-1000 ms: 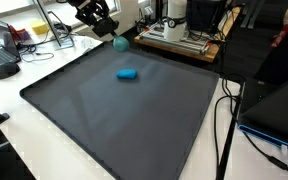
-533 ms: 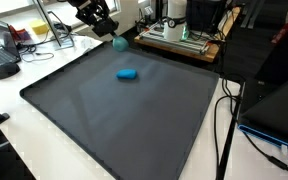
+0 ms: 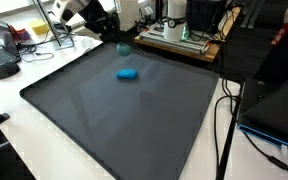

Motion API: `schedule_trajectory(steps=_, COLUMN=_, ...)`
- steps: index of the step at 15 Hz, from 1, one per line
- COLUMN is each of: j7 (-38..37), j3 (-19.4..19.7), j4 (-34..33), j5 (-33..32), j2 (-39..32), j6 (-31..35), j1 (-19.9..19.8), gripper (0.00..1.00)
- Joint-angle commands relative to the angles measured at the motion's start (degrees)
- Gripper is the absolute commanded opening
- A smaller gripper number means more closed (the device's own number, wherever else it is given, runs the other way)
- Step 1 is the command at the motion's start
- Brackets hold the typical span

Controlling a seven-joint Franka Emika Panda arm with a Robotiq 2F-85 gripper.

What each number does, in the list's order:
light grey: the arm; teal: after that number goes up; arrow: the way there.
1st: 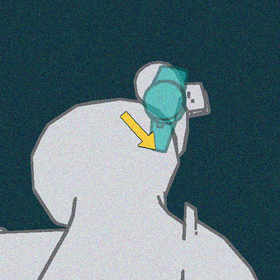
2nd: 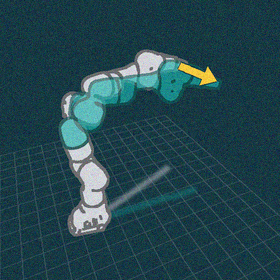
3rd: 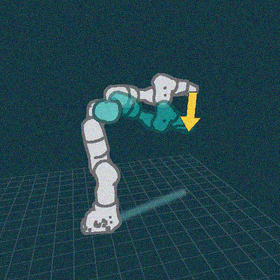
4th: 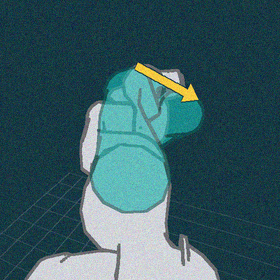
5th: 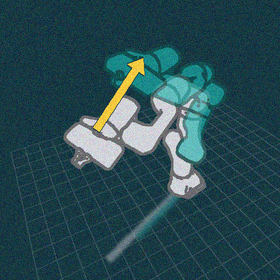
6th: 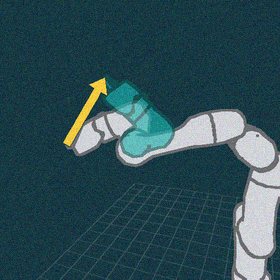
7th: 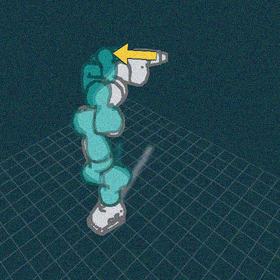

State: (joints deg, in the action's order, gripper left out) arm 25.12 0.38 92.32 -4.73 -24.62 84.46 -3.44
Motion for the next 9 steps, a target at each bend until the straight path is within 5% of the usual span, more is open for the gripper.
schedule_trajectory(steps=1, j7=-3.21, j3=-0.66, j4=-3.12, j5=-5.02, j2=-4.40, j6=-2.58, j1=2.05, gripper=0.22)
schedule_trajectory(steps=9, j7=-5.35, j3=-1.30, j4=-9.34, j5=-7.72, j2=-14.99, j6=-4.42, j1=3.95, gripper=0.22)
